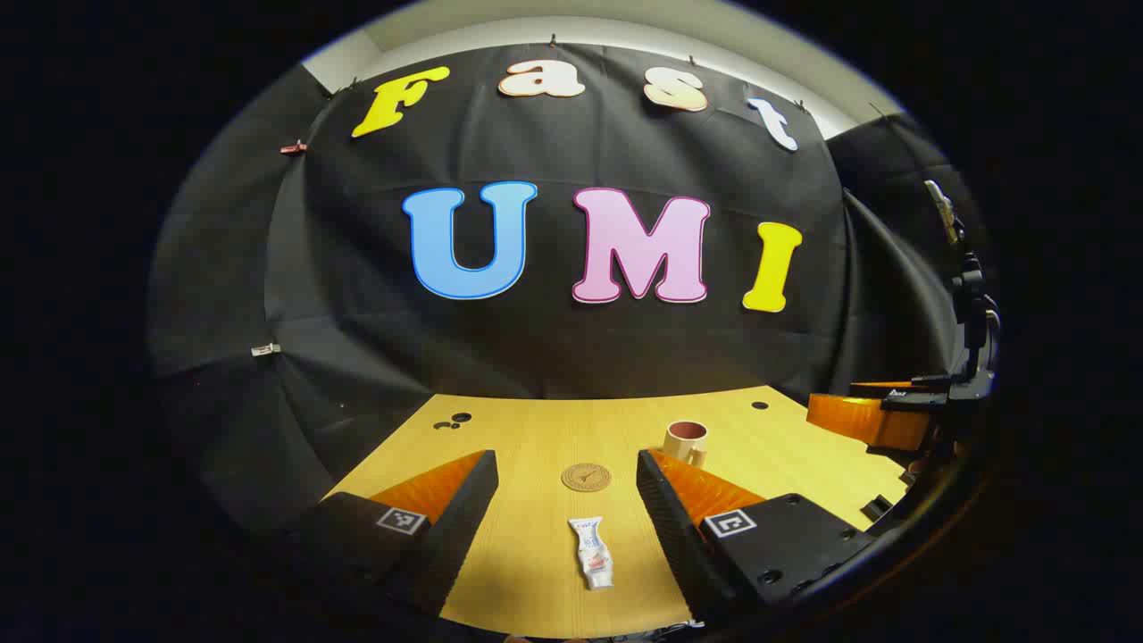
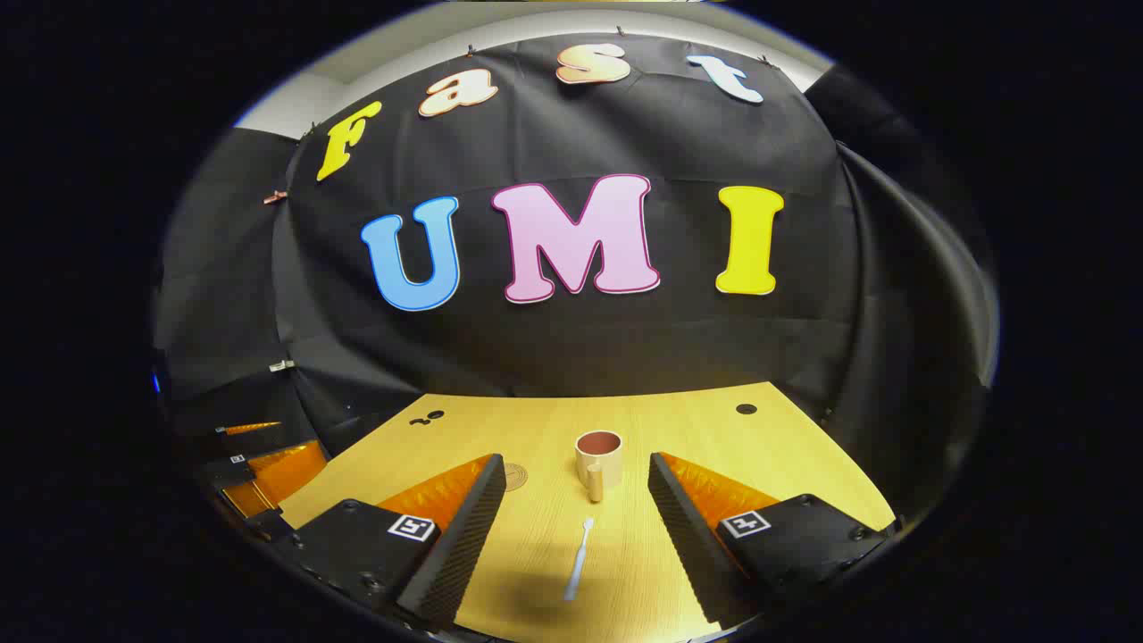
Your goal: Put the toothbrush and toothpaste on the desktop into the cup, then pick up the cup and place it on the coaster on the desktop.
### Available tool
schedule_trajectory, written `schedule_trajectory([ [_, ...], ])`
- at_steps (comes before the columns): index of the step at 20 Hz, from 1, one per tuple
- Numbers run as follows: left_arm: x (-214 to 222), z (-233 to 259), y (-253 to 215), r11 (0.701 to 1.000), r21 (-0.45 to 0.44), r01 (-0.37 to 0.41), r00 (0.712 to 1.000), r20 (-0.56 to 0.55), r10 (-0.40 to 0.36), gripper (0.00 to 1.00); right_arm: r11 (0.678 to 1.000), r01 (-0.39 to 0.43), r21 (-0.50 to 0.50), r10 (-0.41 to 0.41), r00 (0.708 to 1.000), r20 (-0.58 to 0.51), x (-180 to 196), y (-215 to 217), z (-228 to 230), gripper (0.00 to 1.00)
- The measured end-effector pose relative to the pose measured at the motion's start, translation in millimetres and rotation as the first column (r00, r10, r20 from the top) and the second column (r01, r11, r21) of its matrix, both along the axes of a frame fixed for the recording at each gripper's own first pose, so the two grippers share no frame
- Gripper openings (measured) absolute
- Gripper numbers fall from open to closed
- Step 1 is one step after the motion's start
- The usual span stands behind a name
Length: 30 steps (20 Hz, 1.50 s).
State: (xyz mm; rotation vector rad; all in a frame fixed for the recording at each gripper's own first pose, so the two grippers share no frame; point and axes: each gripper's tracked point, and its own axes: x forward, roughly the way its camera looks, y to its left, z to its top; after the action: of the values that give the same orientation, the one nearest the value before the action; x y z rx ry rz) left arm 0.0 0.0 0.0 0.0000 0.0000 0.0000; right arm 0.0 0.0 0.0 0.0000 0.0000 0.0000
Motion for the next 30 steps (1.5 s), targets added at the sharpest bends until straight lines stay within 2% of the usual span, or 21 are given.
schedule_trajectory([
  [15,24,-23,2,1.000,-0.004,-0.013,0.997,-0.079,0.013,0.98,1.000,-0.024,0.009,0.024,0.995,-0.097,22,-4,-21,0.99],
  [20,41,-45,-4,0.999,-0.037,0.024,0.986,-0.163,-0.030,0.97,0.998,-0.048,0.031,0.052,0.989,-0.141,29,-2,-32,0.99],
  [25,73,-80,-6,0.997,-0.081,-0.002,0.960,-0.281,-0.021,0.98,0.996,-0.083,0.033,0.087,0.978,-0.191,40,-5,-48,0.99],
  [28,92,-110,-8,0.998,-0.052,-0.017,0.932,-0.361,-0.003,0.98,0.990,-0.119,0.078,0.135,0.960,-0.245,49,-4,-64,0.98],
  [30,101,-131,-11,0.999,-0.035,-0.021,0.908,-0.420,0.004,0.98,0.988,-0.139,0.062,0.151,0.951,-0.268,55,-5,-73,0.99],
])
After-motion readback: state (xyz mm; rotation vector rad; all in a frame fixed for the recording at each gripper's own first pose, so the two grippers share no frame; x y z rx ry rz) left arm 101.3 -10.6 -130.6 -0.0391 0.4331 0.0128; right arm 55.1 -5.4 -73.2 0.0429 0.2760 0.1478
